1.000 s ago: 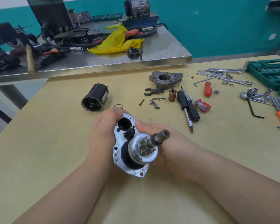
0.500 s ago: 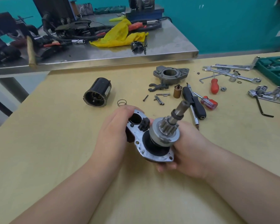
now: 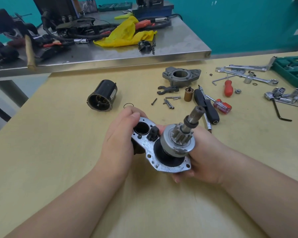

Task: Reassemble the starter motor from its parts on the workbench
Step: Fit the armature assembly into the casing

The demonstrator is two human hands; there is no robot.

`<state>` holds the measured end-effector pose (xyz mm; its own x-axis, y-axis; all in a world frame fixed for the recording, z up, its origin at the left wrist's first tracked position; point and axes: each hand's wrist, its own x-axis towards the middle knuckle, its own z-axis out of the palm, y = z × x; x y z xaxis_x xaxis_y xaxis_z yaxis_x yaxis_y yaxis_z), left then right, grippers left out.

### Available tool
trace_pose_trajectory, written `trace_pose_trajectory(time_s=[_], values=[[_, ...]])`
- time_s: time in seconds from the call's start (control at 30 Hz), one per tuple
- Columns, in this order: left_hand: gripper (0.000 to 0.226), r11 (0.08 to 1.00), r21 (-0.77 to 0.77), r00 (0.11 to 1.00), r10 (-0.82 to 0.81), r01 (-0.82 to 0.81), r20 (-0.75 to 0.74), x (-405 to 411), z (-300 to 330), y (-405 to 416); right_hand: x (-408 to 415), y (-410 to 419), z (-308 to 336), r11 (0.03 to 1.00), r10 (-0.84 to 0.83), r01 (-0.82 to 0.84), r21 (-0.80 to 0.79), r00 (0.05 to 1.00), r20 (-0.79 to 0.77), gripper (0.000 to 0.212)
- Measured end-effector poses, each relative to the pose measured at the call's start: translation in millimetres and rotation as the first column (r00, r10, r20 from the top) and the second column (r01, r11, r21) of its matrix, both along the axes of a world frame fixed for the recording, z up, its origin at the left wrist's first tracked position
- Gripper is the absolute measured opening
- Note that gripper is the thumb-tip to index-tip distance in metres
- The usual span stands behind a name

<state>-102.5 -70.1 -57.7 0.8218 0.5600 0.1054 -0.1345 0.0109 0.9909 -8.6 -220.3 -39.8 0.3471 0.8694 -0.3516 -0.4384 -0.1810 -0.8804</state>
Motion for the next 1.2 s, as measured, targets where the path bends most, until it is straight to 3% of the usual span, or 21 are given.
trace_pose_trajectory(time_s=[0.23,0.47,0.73,0.93,1.07,1.2], values=[[0.021,0.997,0.032,0.998,0.069,-0.069,0.01,5,-9,-2,1,1,1,0.998,0.023,-0.021,-0.052,0.999,0.029,0.046],[0.023,0.989,-0.003,0.988,0.151,-0.151,-0.023,9,-10,0,-2,5,2,0.999,-0.001,0.001,-0.047,1.0,0.013,0.06],[0.029,0.97,0.028,0.969,0.244,-0.243,-0.038,10,-4,4,-6,11,-4,0.992,-0.121,0.121,-0.043,0.993,0.009,0.061],[0.029,0.978,0.1,0.978,0.193,-0.185,-0.084,12,-6,4,-5,10,-8,0.984,-0.162,0.167,-0.068,0.984,0.069,0.062],[0.031,0.983,0.132,0.987,0.138,-0.127,-0.08,10,-8,6,-1,8,-9,0.99,-0.096,0.102,-0.093,0.993,0.067,0.042],[0.031,0.982,0.163,0.992,0.108,-0.097,-0.063,9,-9,8,-2,7,-10,0.993,-0.077,0.084,-0.082,0.994,0.078,0.052]])
